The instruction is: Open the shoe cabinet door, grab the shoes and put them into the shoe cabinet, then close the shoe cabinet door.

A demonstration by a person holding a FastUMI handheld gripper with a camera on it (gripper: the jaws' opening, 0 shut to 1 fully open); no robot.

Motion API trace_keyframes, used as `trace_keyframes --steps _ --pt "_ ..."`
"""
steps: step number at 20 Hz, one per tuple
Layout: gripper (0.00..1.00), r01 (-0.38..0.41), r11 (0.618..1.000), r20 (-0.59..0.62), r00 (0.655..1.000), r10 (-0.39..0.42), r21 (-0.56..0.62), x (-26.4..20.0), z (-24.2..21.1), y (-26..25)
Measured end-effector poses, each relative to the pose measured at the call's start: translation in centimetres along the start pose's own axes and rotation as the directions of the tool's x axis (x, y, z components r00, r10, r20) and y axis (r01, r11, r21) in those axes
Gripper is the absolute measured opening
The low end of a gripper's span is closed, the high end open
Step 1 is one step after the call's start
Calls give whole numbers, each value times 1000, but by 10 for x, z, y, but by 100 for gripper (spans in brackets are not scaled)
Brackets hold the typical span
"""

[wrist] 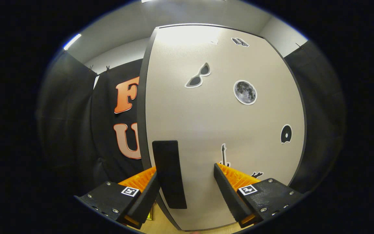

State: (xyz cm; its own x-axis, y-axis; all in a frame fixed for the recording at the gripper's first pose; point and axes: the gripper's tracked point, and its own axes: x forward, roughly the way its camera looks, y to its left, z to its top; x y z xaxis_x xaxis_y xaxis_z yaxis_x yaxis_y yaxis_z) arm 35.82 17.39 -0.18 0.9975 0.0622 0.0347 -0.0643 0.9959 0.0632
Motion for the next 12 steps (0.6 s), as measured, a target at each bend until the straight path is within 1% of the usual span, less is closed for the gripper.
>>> trace_keyframes --steps 3,6,9,12 --pt "96 -9 999 -12 1000 9 35 -5 -1 -4" --pt "96 -15 999 0 1000 15 33 -24 2 -6" --pt "96 -28 999 12 1000 28 30 -54 11 -7" --pt "96 -34 999 14 999 34 22 -91 17 -24"
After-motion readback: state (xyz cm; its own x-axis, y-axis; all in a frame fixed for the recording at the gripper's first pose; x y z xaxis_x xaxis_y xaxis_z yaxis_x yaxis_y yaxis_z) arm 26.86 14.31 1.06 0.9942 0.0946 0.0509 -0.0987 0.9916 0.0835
